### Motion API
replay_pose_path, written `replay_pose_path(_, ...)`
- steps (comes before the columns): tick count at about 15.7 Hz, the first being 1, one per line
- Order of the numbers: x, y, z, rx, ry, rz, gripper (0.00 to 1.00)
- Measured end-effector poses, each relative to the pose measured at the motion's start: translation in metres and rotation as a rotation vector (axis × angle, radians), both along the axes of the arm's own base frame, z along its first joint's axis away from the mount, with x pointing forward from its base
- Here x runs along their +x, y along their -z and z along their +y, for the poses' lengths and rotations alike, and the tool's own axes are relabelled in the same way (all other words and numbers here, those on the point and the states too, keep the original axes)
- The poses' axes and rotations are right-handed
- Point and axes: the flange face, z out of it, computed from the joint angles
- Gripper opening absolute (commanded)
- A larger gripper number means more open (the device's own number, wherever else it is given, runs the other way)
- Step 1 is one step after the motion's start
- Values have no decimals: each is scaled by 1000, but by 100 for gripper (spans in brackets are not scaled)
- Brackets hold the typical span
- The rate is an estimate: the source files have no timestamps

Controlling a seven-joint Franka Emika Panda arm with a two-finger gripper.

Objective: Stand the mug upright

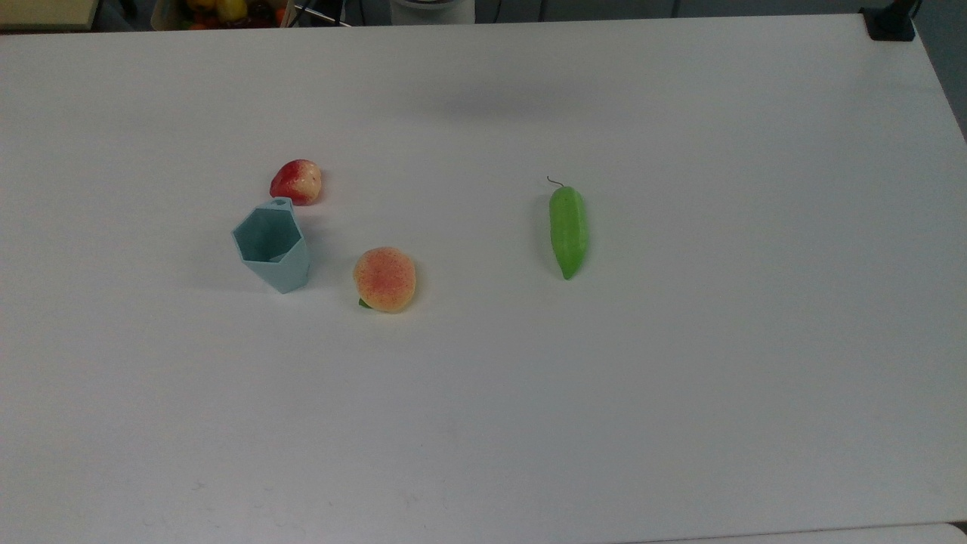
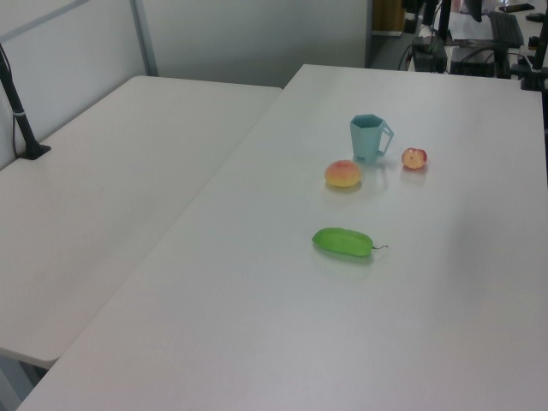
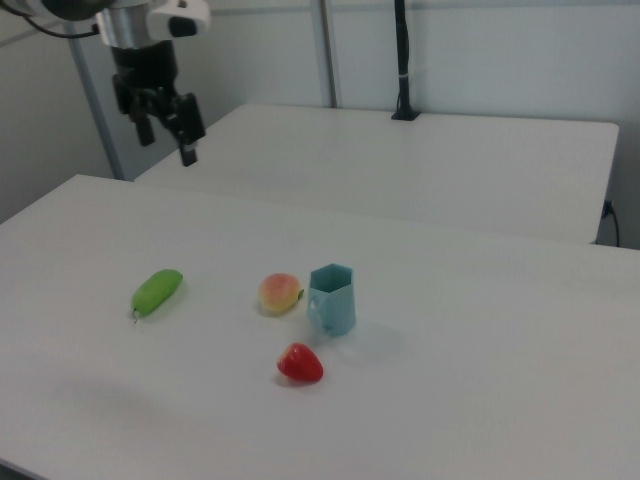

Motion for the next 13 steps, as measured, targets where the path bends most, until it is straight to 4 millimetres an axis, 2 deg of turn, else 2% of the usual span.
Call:
replay_pose_path(3,-21,7,27,-4,-70,19,100)
replay_pose_path(5,-20,14,34,-10,-154,-22,100)
replay_pose_path(10,-9,27,11,-23,-274,-88,100)
replay_pose_path(13,-9,27,9,-24,-282,-90,100)
